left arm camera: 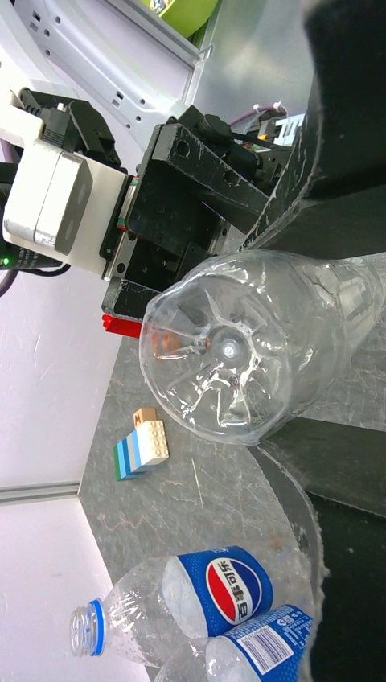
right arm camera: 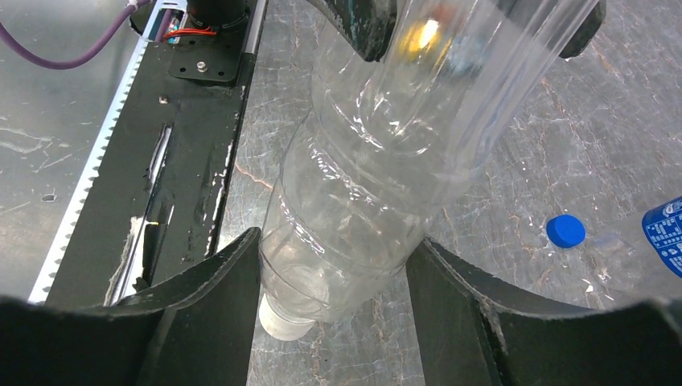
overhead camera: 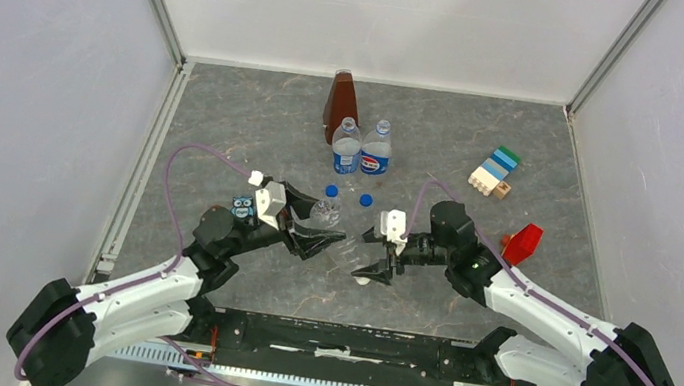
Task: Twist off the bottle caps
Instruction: Unscrew the bottle cap from the plastic bottle.
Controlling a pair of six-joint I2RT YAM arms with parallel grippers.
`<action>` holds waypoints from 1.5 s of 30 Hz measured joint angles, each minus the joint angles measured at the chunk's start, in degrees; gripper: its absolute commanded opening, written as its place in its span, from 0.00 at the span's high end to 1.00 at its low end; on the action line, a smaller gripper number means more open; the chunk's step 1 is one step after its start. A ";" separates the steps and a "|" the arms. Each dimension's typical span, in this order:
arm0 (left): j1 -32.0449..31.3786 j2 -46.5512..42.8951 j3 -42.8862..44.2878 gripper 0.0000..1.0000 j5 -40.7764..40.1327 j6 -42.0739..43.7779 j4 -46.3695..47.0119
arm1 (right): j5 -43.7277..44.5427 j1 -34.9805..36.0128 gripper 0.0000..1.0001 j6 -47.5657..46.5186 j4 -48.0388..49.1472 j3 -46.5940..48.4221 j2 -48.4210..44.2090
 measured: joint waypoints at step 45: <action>0.00 -12.59 -10.91 0.86 -11.10 1.40 12.76 | -1.44 -3.02 0.76 4.70 7.19 -0.52 6.45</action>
